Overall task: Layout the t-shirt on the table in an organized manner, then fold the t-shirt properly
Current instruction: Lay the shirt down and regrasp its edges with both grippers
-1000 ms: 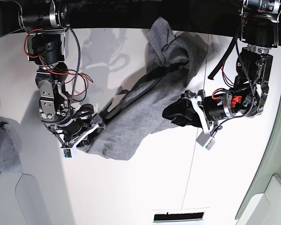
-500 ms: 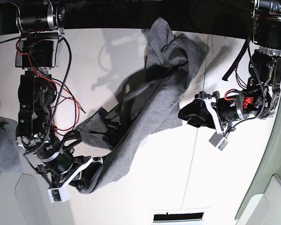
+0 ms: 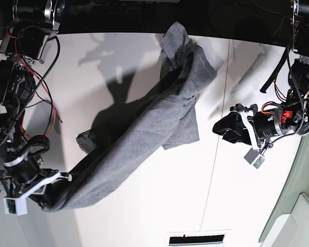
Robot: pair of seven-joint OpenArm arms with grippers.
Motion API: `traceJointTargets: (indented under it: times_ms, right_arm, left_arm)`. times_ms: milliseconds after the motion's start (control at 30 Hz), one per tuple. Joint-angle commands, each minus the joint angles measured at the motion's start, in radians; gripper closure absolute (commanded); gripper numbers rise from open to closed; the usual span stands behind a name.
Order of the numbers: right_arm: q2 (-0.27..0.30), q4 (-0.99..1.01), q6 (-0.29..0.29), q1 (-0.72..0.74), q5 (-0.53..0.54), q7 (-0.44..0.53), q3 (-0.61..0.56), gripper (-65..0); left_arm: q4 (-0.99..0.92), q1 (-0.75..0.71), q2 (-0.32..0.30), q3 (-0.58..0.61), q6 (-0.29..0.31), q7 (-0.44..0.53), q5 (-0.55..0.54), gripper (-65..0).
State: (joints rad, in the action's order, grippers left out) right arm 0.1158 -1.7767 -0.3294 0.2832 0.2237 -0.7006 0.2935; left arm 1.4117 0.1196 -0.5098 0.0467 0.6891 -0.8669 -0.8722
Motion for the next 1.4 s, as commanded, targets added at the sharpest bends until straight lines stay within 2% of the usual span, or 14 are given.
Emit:
traceJointTargets:
  times_ms: [0, 200, 333, 433, 467, 500, 567, 700, 800, 867, 900, 1033, 1167, 1367]
  right_arm:
    - [0.006, -0.019, 0.000, -0.003, 0.008, 0.019, 0.035, 0.0]
    - [0.006, -0.016, -0.001, -0.130, 0.066, 0.021, 0.272, 0.0]
    - [0.006, -0.003, -0.029, -0.186, 0.076, 0.023, 0.354, -0.6]
    - [0.006, 0.015, -0.027, -0.217, 0.091, 0.026, 0.363, -27.8]
    - [0.006, 0.019, -0.025, -0.227, 0.098, 0.026, 0.362, -34.3]
    - [0.006, 0.019, -0.025, -0.234, 0.103, 0.021, 0.362, -37.7]
    - [0.005, 0.019, -0.021, -0.249, 0.123, 0.010, 0.362, -38.2]
    - [-0.008, 0.019, -0.020, -0.291, 0.241, -0.021, 0.360, -38.1]
    - [-0.043, 0.019, -0.095, -0.317, 0.312, -0.039, 0.338, -38.1]
    - [-0.072, 0.019, -0.113, -0.332, 0.319, -0.053, 0.299, -38.1]
    - [-0.085, 0.019, -0.113, -0.343, 0.318, -0.056, 0.272, -38.1]
    - [-0.100, 0.019, -0.128, -0.398, 0.314, -0.056, 0.117, -38.1]
    - [-0.100, 0.019, -0.125, -0.462, 0.258, -0.051, -0.036, -38.1]
    - [-0.100, 0.019, -0.028, -0.532, 0.110, 0.038, -0.140, -38.1]
  left_arm:
    - [0.016, 0.021, -0.014, -0.006, 0.009, 0.018, -0.024, -34.2]
    - [0.016, 0.021, -0.013, -0.006, 0.009, 0.022, -0.032, -34.2]
    - [0.016, 0.021, -0.013, -0.006, 0.009, 0.022, -0.069, -34.2]
    - [0.016, 0.021, -0.007, -0.006, 0.009, 0.021, -0.078, -34.2]
    - [0.016, 0.021, -0.003, -0.006, 0.009, 0.021, -0.078, -34.2]
    - [0.016, 0.021, 0.001, -0.005, 0.009, 0.021, -0.078, -34.2]
    - [0.016, 0.021, 0.013, -0.003, 0.009, 0.021, -0.077, -34.2]
    - [0.016, 0.021, 0.032, 0.028, 0.009, 0.028, -0.059, -34.2]
    - [0.016, 0.022, 0.036, 0.076, 0.009, 0.101, 0.041, -34.2]
    - [0.016, 0.030, 0.036, 0.116, 0.009, 0.157, 0.117, -34.2]
    - [0.016, 0.037, 0.036, 0.138, 0.009, 0.179, 0.151, -34.2]
    - [0.013, 0.078, 0.047, 0.204, -0.077, 0.220, 0.242, -34.2]
    - [-0.024, 0.106, 0.089, 0.214, -0.080, 0.220, 0.297, -34.2]
    - [-0.168, 0.143, 0.149, 0.214, -0.106, 0.280, 0.374, -34.2]
